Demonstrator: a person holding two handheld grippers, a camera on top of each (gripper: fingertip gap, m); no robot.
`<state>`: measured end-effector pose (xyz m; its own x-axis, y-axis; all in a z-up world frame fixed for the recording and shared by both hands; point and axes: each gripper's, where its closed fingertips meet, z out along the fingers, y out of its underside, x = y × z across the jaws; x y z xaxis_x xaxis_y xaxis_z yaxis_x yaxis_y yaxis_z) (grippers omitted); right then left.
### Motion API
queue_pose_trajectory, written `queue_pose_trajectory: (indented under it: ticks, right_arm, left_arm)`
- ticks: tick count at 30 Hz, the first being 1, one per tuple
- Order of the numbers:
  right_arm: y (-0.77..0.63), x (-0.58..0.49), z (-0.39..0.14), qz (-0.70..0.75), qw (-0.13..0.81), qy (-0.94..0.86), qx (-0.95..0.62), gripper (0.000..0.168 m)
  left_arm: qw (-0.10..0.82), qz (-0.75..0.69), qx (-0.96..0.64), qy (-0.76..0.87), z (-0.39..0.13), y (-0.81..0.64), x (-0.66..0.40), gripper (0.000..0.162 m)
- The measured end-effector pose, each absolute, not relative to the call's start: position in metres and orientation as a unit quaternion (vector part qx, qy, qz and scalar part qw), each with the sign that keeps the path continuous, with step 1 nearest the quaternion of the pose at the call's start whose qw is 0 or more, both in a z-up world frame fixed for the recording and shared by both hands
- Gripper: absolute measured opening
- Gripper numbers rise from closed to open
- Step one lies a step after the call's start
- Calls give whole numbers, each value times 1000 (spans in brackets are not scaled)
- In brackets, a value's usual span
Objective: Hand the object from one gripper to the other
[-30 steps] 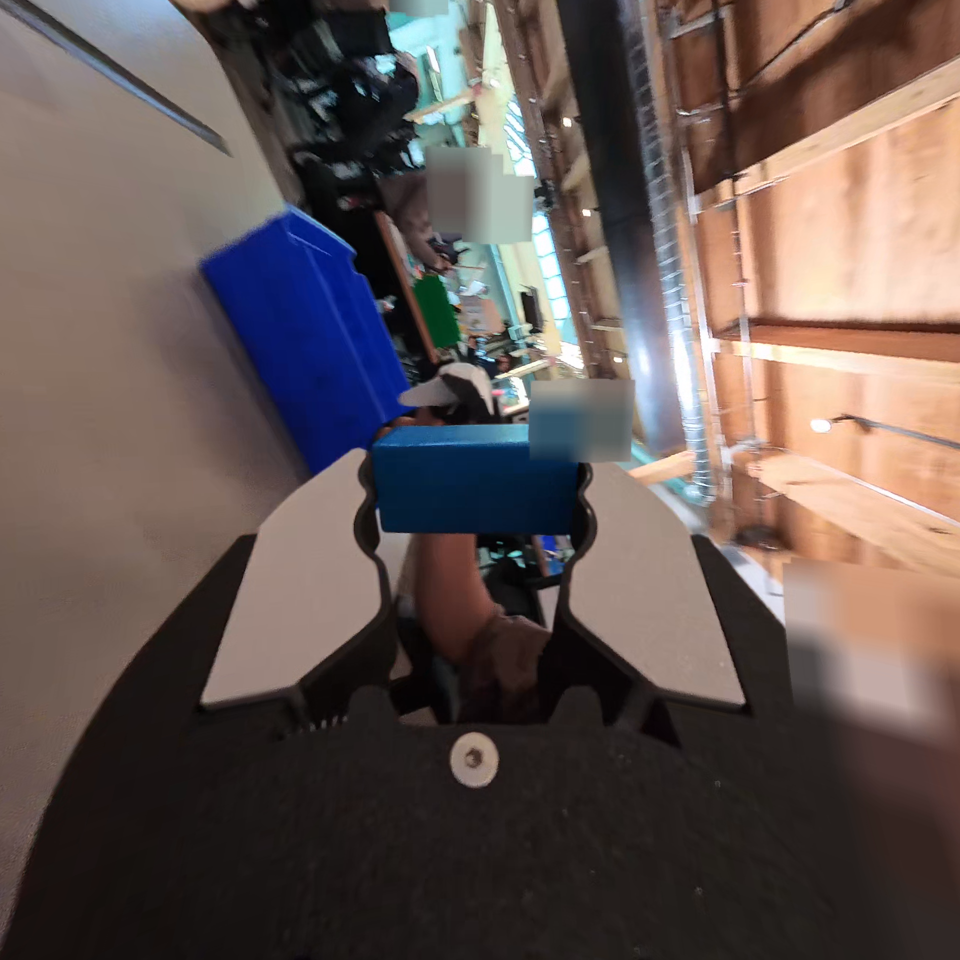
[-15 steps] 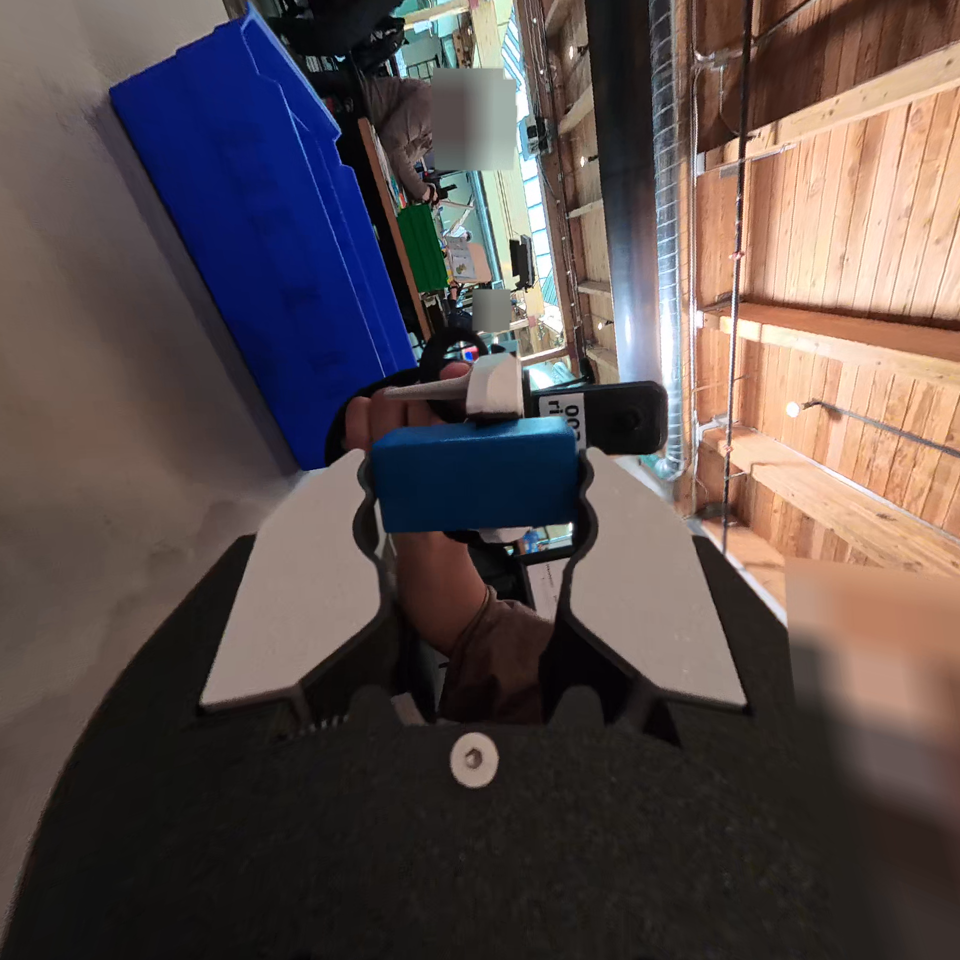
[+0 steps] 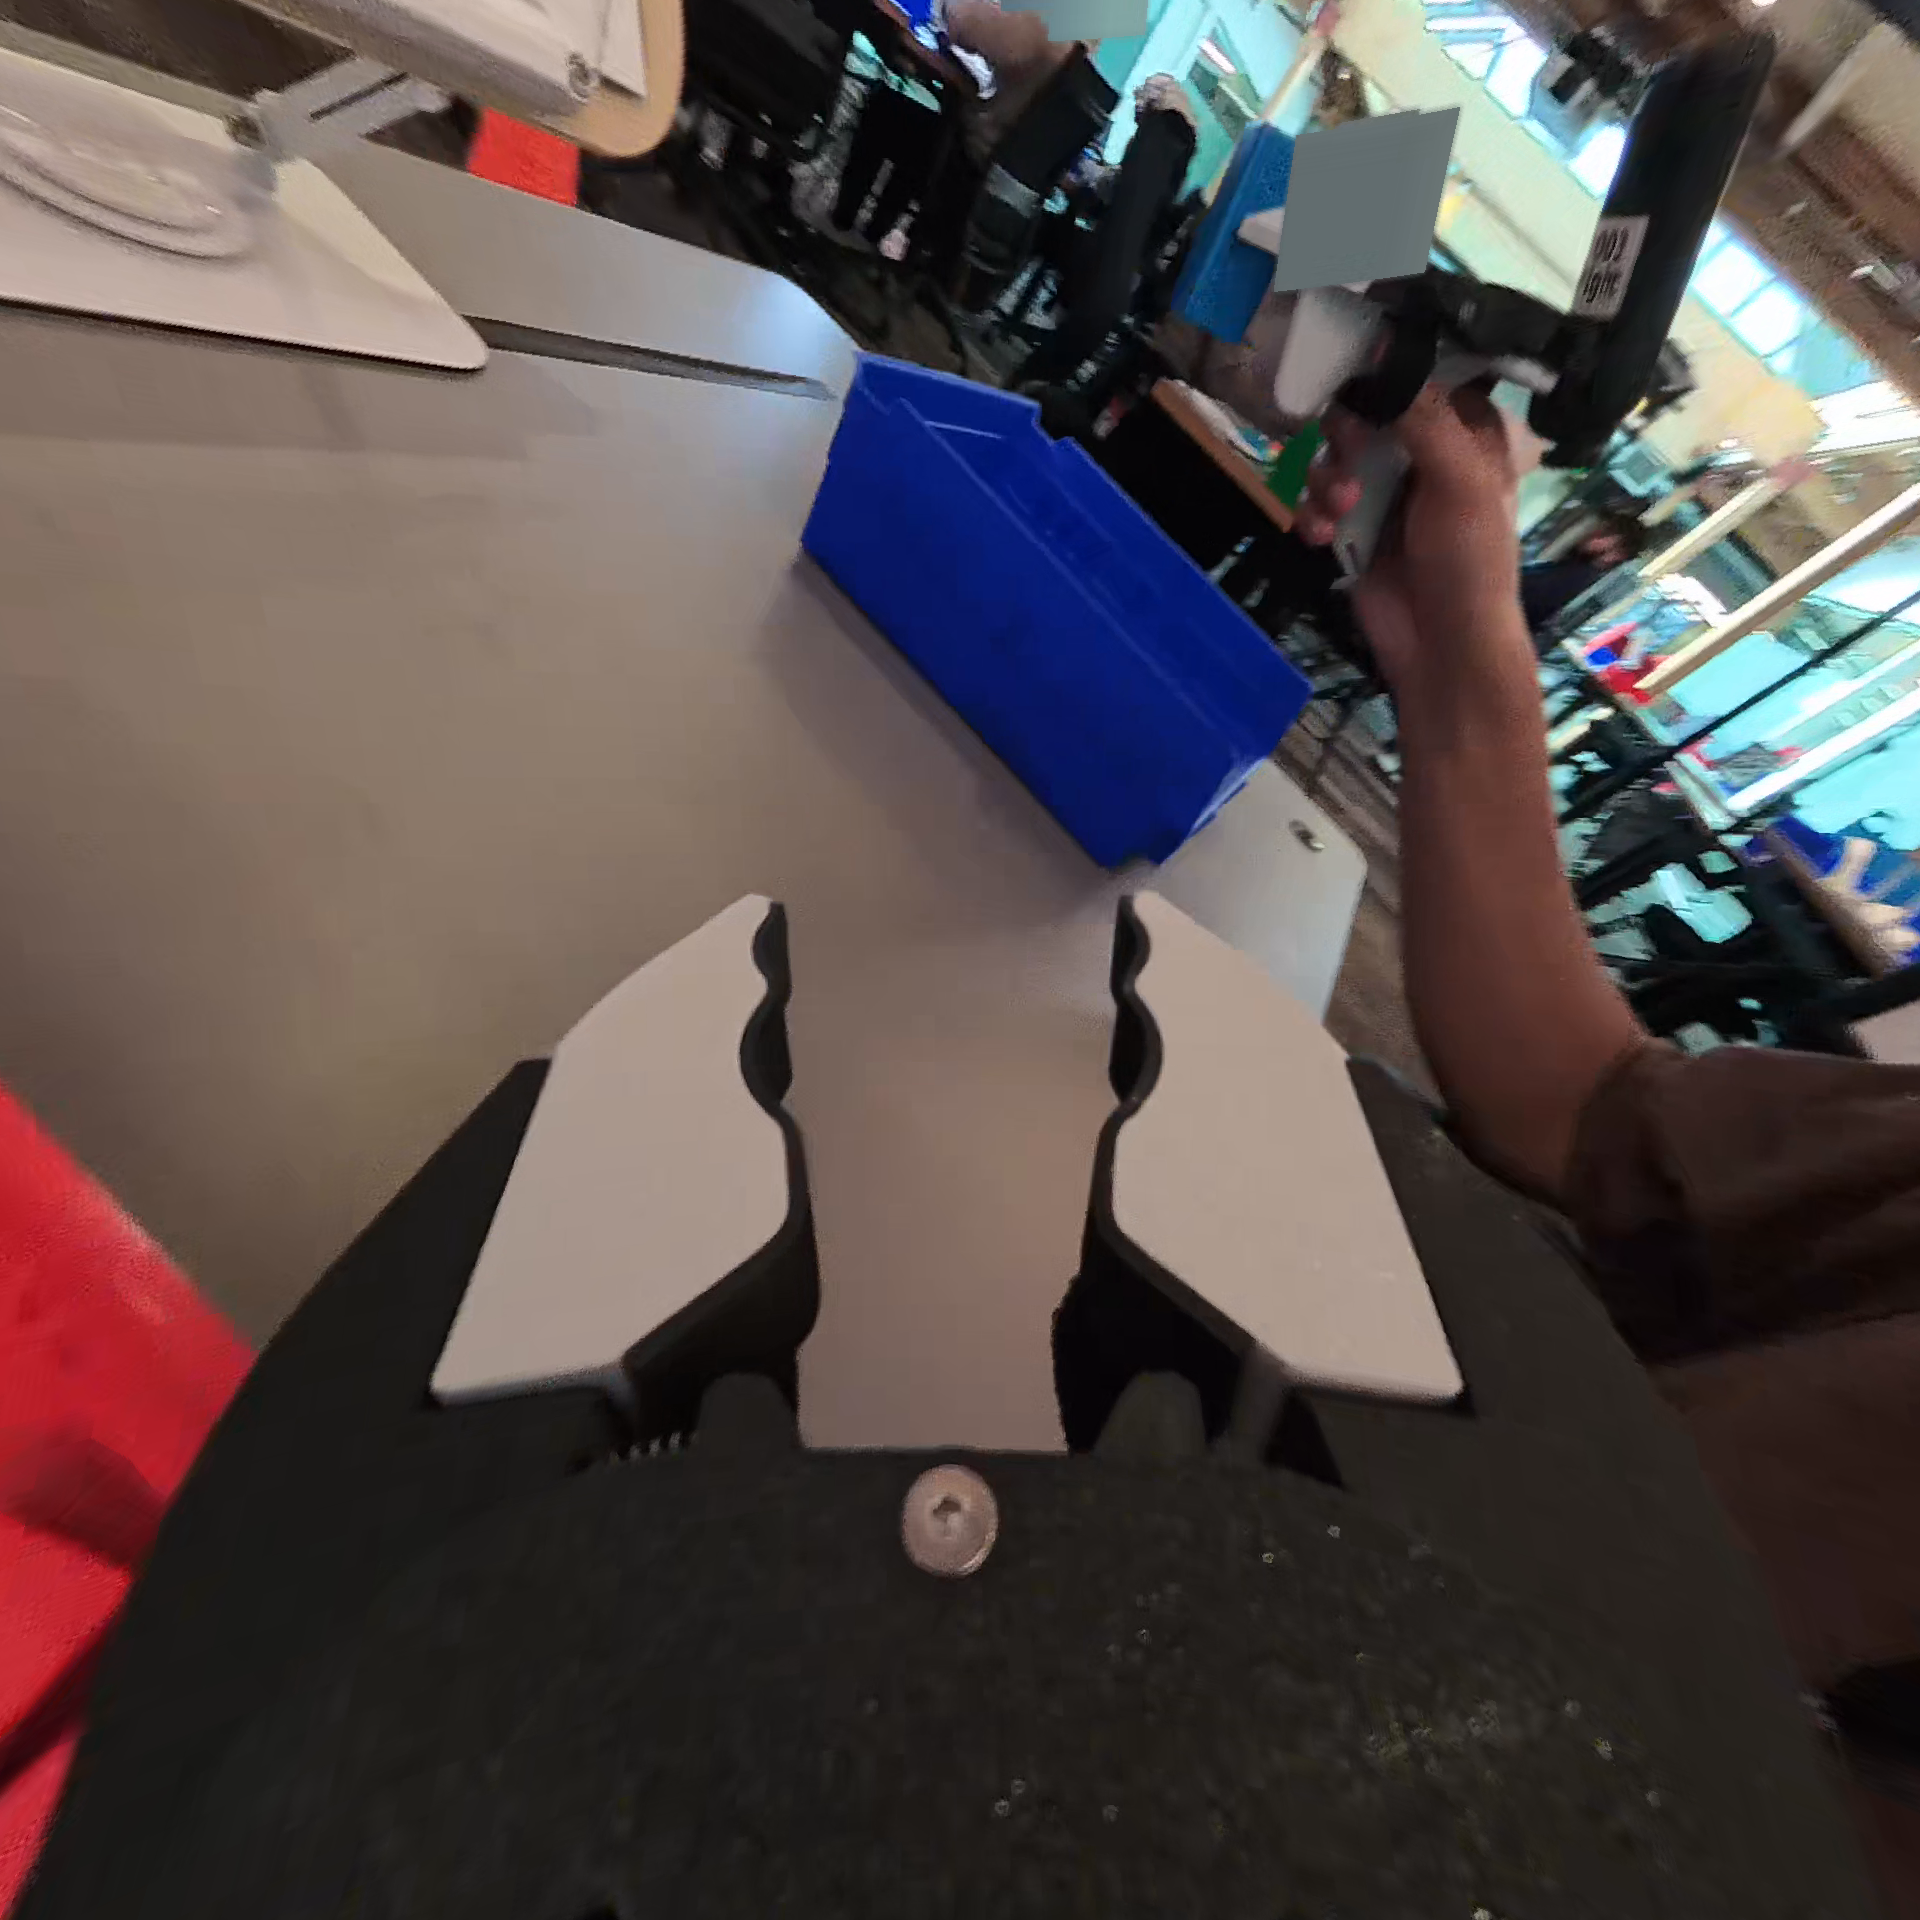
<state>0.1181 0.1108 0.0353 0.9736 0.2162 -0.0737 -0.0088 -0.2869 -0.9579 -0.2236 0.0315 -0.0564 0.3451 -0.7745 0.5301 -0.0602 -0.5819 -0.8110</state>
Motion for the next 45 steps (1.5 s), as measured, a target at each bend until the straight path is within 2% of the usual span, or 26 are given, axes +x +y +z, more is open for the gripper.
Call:
queue_pose_trajectory:
  ticks: [3,5,8,12,14,22,26,29,33,38,41,45]
  right_arm:
    - [118,165,-18,95,490,64,-864,33]
    - [114,171,-62,111,385,115,-909,33]
    - [102,167,-115,90,252,126,-955,34]
    - [89,162,-159,49,146,120,-981,34]
    - [82,160,-175,37,106,118,-987,34]
    - [78,160,-189,32,76,117,-990,35]
    - [82,161,-186,32,88,111,-989,37]
    - [87,161,-161,44,129,99,-986,56]
    - [106,153,-68,81,317,63,-943,60]
    - [106,105,44,79,589,-95,-799,63]
    - [87,54,64,148,599,-176,-767,66]
    - [74,17,80,174,610,-219,-742,67]
  left_arm:
    - [377,-476,-742,285,-73,15,-224,57]
    - [367,-473,-744,297,-81,7,-218,57]
    - [361,-458,-747,318,-89,2,-211,57]
    - [360,-441,-752,333,-97,-2,-211,57]
    - [355,-448,-750,332,-96,-4,-210,57]
    - [342,-458,-752,329,-97,-4,-213,58]
    - [338,-444,-758,337,-103,-5,-213,60]
    - [348,-429,-759,346,-102,-3,-214,62]
    - [375,-385,-761,364,-94,4,-224,64]
    - [412,-360,-760,350,-51,20,-255,65]
    - [411,-315,-793,320,-35,44,-294,68]
    - [386,-182,-862,272,-48,104,-352,71]
